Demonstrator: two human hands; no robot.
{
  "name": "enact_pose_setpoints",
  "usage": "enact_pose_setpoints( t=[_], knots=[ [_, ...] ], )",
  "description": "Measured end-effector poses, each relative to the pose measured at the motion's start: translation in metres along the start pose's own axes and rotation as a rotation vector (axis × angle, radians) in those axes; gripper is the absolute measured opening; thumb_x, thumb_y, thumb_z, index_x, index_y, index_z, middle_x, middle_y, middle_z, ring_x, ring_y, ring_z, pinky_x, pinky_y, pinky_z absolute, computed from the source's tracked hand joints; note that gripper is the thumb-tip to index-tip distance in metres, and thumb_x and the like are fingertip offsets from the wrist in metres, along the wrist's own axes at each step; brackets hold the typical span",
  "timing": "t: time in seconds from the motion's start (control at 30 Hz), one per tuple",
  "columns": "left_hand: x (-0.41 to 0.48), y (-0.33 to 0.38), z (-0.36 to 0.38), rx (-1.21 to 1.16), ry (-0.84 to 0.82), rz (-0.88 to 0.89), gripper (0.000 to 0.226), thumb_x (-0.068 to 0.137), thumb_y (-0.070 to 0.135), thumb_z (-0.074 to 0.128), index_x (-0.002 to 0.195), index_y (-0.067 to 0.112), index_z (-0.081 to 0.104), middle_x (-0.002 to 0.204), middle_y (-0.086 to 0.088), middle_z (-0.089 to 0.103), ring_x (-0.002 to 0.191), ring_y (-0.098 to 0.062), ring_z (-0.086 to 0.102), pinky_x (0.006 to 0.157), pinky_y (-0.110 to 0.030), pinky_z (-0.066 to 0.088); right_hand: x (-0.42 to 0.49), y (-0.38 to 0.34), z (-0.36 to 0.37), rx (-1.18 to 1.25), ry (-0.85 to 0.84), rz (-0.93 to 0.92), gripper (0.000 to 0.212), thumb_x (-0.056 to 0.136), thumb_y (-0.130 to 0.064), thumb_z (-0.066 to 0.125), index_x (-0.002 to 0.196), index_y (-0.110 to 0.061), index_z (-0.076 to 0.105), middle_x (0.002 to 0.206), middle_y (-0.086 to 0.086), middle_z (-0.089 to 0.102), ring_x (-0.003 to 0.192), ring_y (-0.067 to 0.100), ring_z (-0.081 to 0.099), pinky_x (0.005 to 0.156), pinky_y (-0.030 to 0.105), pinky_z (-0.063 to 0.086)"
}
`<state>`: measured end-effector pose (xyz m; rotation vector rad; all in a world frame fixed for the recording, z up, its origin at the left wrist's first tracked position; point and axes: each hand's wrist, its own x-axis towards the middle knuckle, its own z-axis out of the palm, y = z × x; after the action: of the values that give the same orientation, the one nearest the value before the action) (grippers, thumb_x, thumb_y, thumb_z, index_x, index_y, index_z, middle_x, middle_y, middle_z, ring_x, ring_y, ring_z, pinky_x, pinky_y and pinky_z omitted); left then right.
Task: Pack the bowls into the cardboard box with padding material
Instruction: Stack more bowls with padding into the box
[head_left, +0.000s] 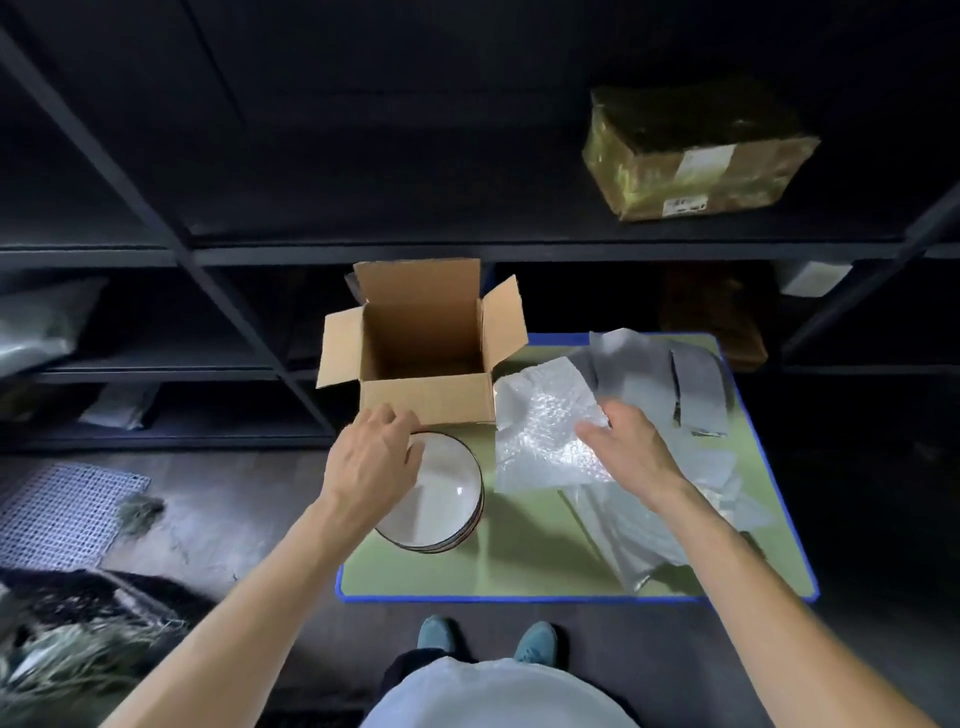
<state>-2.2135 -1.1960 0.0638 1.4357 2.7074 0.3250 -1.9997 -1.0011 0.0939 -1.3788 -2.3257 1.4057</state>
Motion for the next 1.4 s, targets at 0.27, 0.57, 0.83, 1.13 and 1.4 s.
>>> enact_pose_setpoints(
  t=[0.27,0.57,0.83,1.13,1.4],
  knots=[
    [-0.007,-0.015,0.001,0.020,-0.097,-0.028,0.020,0.096,0.015,0.049,0.114,0.012,0.057,0.091,-0.007,0.058,0.070,-0.035,0.055,0.057,-0.035,0.032,-0.022,-0.008,0.017,-0.030,0.031,0.006,0.017,0.098,-0.020,0.047,0.108,-0.024,0.060,0.103,0.008,0.068,0.097,0.033,0.062,0.069,0.033,0.046],
    [0.002,-0.016,-0.022,-0.006,-0.112,0.116,0.014,0.094,0.016,0.051,0.108,0.013,0.053,0.079,-0.010,0.063,0.063,-0.034,0.045,0.055,-0.037,0.040,-0.042,-0.004,0.025,-0.039,0.115,0.070,0.021,0.096,-0.022,0.044,0.112,-0.024,0.058,0.104,0.000,0.065,0.091,0.020,0.061,0.083,0.041,0.051],
    [0.014,0.021,-0.047,-0.313,-0.058,0.174,0.013,0.096,0.020,0.051,0.106,0.014,0.055,0.078,-0.008,0.065,0.076,-0.033,0.059,0.066,-0.042,0.047,-0.062,-0.005,0.025,0.128,0.149,0.184,0.031,0.093,-0.015,0.044,0.115,-0.026,0.063,0.112,-0.004,0.068,0.106,0.020,0.062,0.083,0.033,0.053],
    [0.019,0.055,-0.049,-0.472,-0.114,0.181,0.008,0.097,0.026,0.050,0.104,0.022,0.052,0.069,0.002,0.062,0.066,-0.023,0.065,0.061,-0.038,0.052,-0.075,-0.012,0.028,0.646,0.053,0.246,0.037,0.096,0.002,0.045,0.115,-0.018,0.069,0.106,0.004,0.076,0.100,0.022,0.070,0.080,0.033,0.059],
    [0.016,0.057,-0.049,-0.530,-0.178,0.138,0.003,0.099,0.025,0.049,0.100,0.024,0.051,0.067,0.003,0.063,0.045,-0.002,0.060,0.050,-0.025,0.044,-0.076,-0.012,0.035,0.911,0.041,0.246,0.033,0.100,-0.020,0.042,0.108,-0.014,0.073,0.108,0.009,0.074,0.093,0.020,0.072,0.078,0.036,0.056]
  ],
)
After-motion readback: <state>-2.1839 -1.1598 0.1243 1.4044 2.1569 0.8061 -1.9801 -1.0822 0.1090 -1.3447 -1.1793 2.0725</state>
